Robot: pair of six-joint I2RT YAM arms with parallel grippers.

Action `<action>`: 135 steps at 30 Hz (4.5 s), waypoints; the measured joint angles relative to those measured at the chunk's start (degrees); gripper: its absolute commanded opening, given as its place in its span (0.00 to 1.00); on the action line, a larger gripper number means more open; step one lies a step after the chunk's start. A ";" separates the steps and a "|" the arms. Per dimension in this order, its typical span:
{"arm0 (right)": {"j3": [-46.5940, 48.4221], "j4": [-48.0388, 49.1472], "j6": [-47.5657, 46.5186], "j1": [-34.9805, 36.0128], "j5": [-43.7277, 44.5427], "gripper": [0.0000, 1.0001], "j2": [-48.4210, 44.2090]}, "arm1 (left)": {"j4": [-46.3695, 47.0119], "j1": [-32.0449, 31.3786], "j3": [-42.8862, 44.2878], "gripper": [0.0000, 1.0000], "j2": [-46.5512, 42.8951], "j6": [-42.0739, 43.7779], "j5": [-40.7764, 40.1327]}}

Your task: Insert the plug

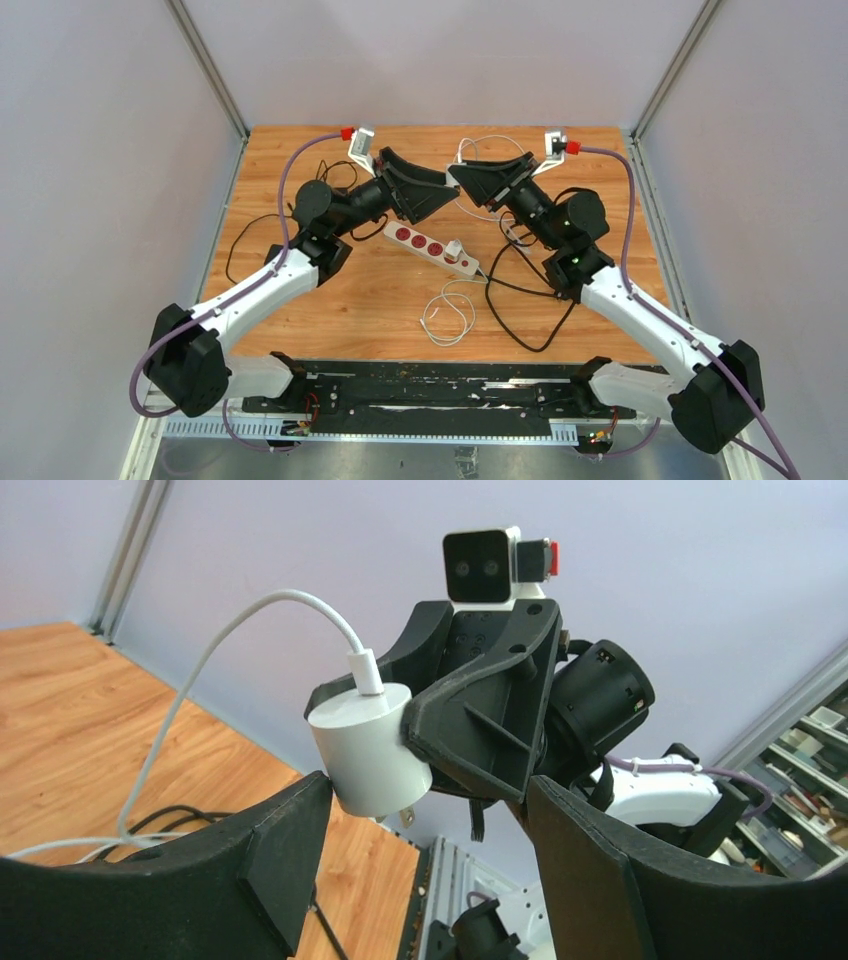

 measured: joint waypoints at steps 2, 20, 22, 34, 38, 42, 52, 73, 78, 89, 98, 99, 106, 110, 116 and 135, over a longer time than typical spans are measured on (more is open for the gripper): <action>-0.52 0.33 0.79 0.02 0.11 0.00 -0.61 | 1.44 0.00 -0.02 0.72 0.37 -0.87 0.11; -0.79 2.75 4.63 1.90 0.04 0.00 -1.55 | 7.04 0.07 -0.02 0.39 2.32 -5.38 1.18; -0.79 3.06 4.57 2.01 0.07 0.00 -1.57 | 7.74 0.13 -0.02 0.27 2.60 -6.01 1.27; -0.79 1.73 3.61 2.60 0.22 0.54 -2.47 | 8.35 0.15 -0.02 0.00 2.60 -5.27 2.45; -0.79 -2.86 2.38 3.02 -0.15 0.73 -4.31 | 5.18 0.07 -0.02 0.00 1.20 -0.59 4.57; -0.76 -7.72 0.79 3.65 -0.15 0.87 -6.21 | 1.36 0.02 -0.02 0.00 -0.55 4.76 6.25; 4.13 -29.75 -6.47 3.74 1.55 1.00 -11.91 | -9.70 0.00 -0.02 0.00 -2.91 24.70 13.64; 29.53 -80.17 -33.42 3.74 -13.16 1.00 -13.35 | -52.61 -0.63 4.24 0.00 -6.82 72.98 22.40; 30.84 -79.10 -38.73 3.76 -20.90 0.99 -2.80 | -54.36 -0.79 4.20 0.00 -7.48 74.60 23.17; 30.95 -78.05 -44.11 3.76 -27.89 0.85 9.64 | -55.28 -1.05 4.15 0.00 -8.31 75.10 23.43; 31.54 -78.60 -44.41 3.76 -31.04 0.70 11.19 | -55.56 -1.07 4.15 0.00 -8.31 75.63 22.91; 31.56 -78.73 -44.44 3.76 -31.26 0.68 11.54 | -55.56 -1.07 4.15 0.00 -8.31 75.63 22.75; 31.71 -80.76 -44.37 3.76 -31.69 0.22 13.75 | -55.69 -1.07 4.15 0.00 -8.31 75.60 22.08; 32.44 -81.70 -44.26 3.76 -30.84 0.00 13.94 | -55.82 -1.09 4.15 0.07 -8.35 75.28 21.33; 32.68 -81.72 -44.17 4.13 -27.82 0.00 13.73 | -55.67 -1.14 3.96 0.99 -8.55 75.78 19.76; 54.62 -95.51 -47.95 2.25 -5.16 0.00 33.35 | -58.71 0.13 -10.86 1.00 -25.33 31.71 -43.54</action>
